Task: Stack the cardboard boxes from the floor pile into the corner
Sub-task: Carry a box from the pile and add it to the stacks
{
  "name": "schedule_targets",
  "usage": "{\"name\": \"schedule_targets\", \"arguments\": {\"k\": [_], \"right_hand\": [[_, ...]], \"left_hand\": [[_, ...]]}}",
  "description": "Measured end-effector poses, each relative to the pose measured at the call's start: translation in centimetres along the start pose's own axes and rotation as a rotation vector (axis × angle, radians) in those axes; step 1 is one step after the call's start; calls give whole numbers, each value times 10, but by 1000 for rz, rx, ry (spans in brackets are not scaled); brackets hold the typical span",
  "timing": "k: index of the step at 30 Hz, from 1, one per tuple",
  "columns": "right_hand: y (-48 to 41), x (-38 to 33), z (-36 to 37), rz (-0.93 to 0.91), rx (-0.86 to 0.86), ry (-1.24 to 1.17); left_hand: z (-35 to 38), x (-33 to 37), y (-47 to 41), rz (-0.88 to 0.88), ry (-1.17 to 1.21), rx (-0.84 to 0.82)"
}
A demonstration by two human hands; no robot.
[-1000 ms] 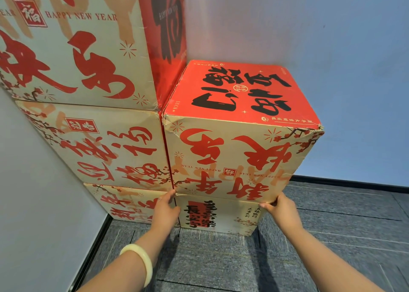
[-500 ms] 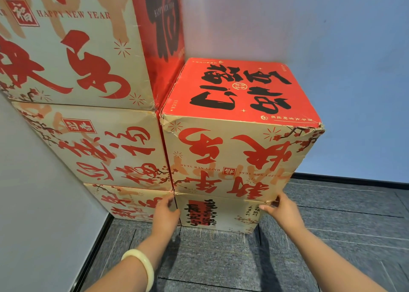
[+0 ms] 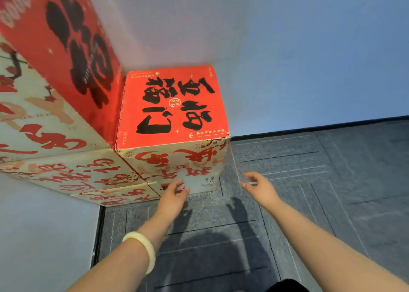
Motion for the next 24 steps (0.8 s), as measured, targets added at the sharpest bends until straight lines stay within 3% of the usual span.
{"name": "schedule_targets", "arguments": {"k": [5, 12, 18, 24], "right_hand": [[92, -41, -84, 58, 86, -267], [264, -74, -194, 315, 204, -794], [421, -53, -247, 340, 445, -1033], [599, 4, -253, 355, 693, -1219]], "left_hand": [[-12, 93, 78, 25, -85, -103], [8, 208, 235, 10, -68, -346], [51, 245, 352, 151, -203, -575], [108, 254, 478, 255, -353, -796]]}}
Point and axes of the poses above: each hand's wrist, its own y-axis away from the middle knuckle, its own z-axis out of the palm, x = y × z, the point moved 1 cm from there along -y, towards the middle knuckle, and after that the axes turned 6 degrees about -y, right-handed, at the moved point
